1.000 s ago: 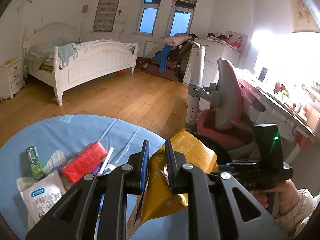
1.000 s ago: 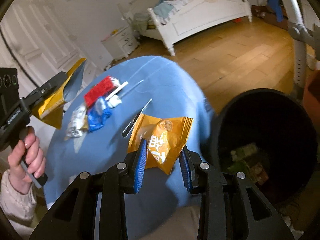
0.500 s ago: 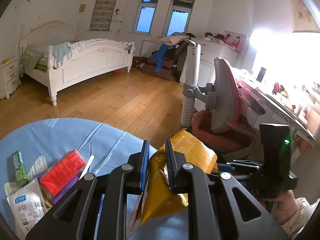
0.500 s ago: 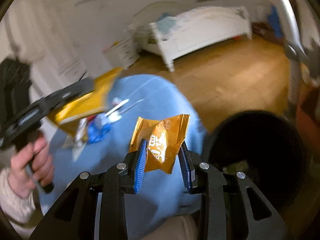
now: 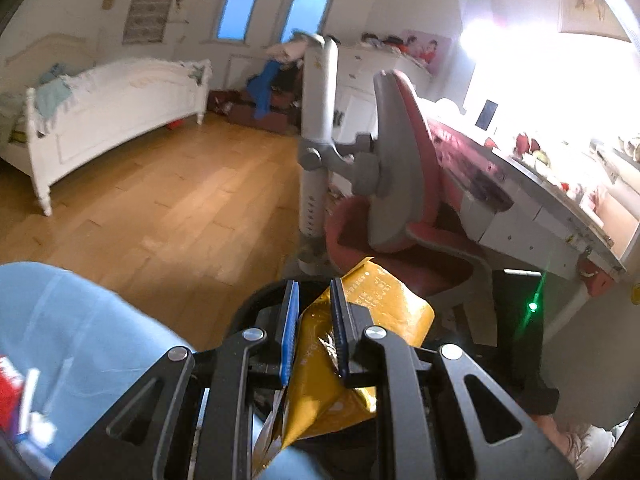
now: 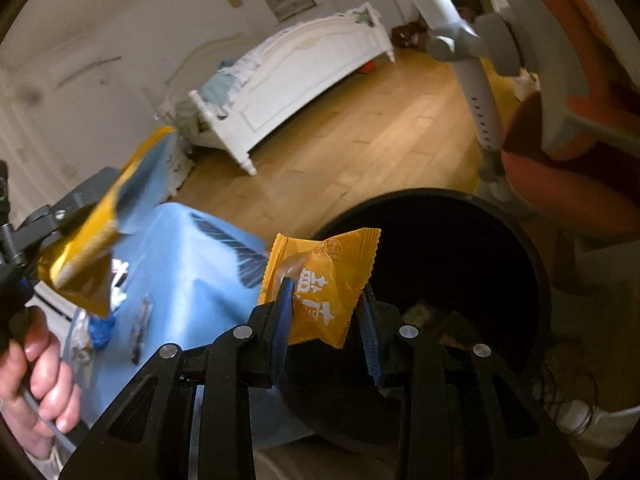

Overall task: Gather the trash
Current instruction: 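Carry the envelope and snack packet to the bin and release them, then grasp the white courier bag with left tool while right tool grasps the red milk box, then carry the courier bag and red box over the black bin and open both tools, then grasp the blue tissue pack with left tool while right tool grasps the black card, then carry the tissue pack and black card over the bin and release both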

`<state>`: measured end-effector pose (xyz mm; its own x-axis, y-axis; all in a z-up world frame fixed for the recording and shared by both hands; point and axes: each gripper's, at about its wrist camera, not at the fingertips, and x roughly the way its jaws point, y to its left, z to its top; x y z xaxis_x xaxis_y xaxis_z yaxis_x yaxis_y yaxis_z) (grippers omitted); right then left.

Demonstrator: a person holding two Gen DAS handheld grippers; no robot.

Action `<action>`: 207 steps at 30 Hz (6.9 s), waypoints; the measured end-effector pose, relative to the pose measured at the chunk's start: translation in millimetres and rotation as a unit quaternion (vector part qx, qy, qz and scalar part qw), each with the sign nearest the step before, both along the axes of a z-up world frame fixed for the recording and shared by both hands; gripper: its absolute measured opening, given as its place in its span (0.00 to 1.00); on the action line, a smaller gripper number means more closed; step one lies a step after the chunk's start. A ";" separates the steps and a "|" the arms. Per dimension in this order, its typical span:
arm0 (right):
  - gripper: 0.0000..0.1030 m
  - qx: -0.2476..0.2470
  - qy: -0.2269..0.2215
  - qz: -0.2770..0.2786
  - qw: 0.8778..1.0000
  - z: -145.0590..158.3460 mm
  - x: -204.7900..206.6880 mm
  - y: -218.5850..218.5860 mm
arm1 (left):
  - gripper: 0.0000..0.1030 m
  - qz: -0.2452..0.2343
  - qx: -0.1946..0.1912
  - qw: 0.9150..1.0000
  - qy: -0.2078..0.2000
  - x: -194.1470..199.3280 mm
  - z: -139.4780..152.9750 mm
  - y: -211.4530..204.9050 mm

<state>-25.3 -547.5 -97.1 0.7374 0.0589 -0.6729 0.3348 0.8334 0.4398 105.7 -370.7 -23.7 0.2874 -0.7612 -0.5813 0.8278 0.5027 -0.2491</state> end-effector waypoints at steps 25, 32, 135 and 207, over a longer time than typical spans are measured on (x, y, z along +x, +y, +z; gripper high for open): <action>0.74 0.018 0.012 -0.035 0.999 -12.9 -8.6 -6.5 | 0.84 0.036 -0.001 0.999 0.007 -6.7 0.5 5.7; 0.83 -0.008 -0.024 0.068 0.997 23.9 25.9 62.5 | 0.84 0.154 0.006 0.988 -0.005 -2.6 12.4 113.0; 0.86 0.139 -0.026 -0.077 0.987 -30.4 -35.8 -60.6 | 0.45 0.035 0.040 0.994 0.093 -2.8 -45.3 -36.0; 0.85 -0.187 -0.031 0.322 0.927 28.5 85.2 170.7 | 0.46 0.146 0.033 0.988 -0.028 8.5 1.4 227.2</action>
